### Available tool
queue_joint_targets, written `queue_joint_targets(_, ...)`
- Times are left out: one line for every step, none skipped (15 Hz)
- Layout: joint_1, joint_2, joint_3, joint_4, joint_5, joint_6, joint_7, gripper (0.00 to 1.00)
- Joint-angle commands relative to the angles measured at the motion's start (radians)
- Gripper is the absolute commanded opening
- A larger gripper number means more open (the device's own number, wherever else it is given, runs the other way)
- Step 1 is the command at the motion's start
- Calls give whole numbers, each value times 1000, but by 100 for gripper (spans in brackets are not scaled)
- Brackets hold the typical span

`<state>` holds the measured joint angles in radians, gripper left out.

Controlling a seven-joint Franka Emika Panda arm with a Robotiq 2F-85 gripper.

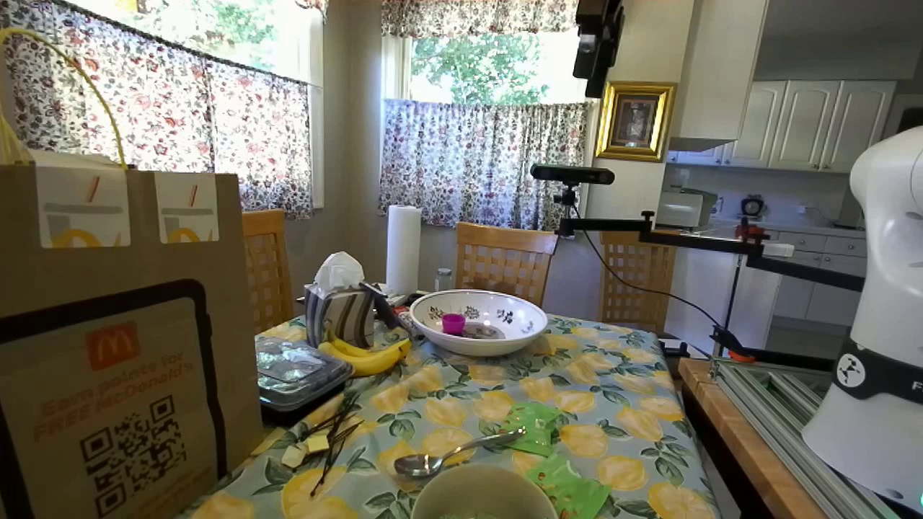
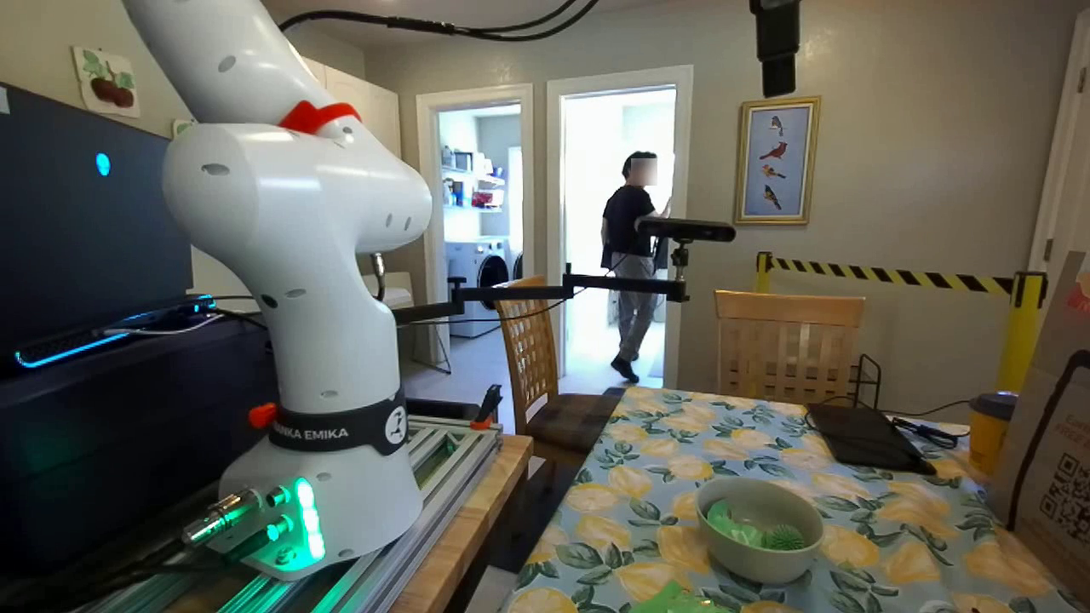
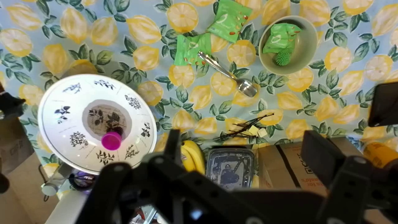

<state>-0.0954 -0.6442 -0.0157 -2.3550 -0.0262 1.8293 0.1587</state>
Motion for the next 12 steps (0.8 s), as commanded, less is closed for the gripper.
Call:
queue_joint_targets(-10, 114, -36, 34, 96, 28, 69, 100)
queue_joint_targets(14, 149, -56, 25, 134, 63, 18, 100)
queue_joint_targets(38, 187, -69, 19, 175, 99, -37, 100)
queue_joint_targets(60, 230, -75, 17, 211, 135, -95, 100)
queue_joint_targets(75, 276, -75, 22, 238, 157, -141, 100)
queue_joint_targets(91, 312, -75, 21, 265, 185, -192, 100)
queue_joint_targets(104, 357, -67, 30, 274, 197, -236, 100)
queue_joint_targets(116, 400, -59, 37, 279, 202, -274, 100)
queue_joint_targets(128, 433, -51, 42, 279, 204, -308, 100)
queue_joint_targets(138, 475, -39, 47, 268, 213, -338, 100)
queue_joint_targets(145, 504, -28, 57, 254, 201, -356, 100)
queue_joint_targets(148, 539, -13, 66, 230, 201, -357, 100)
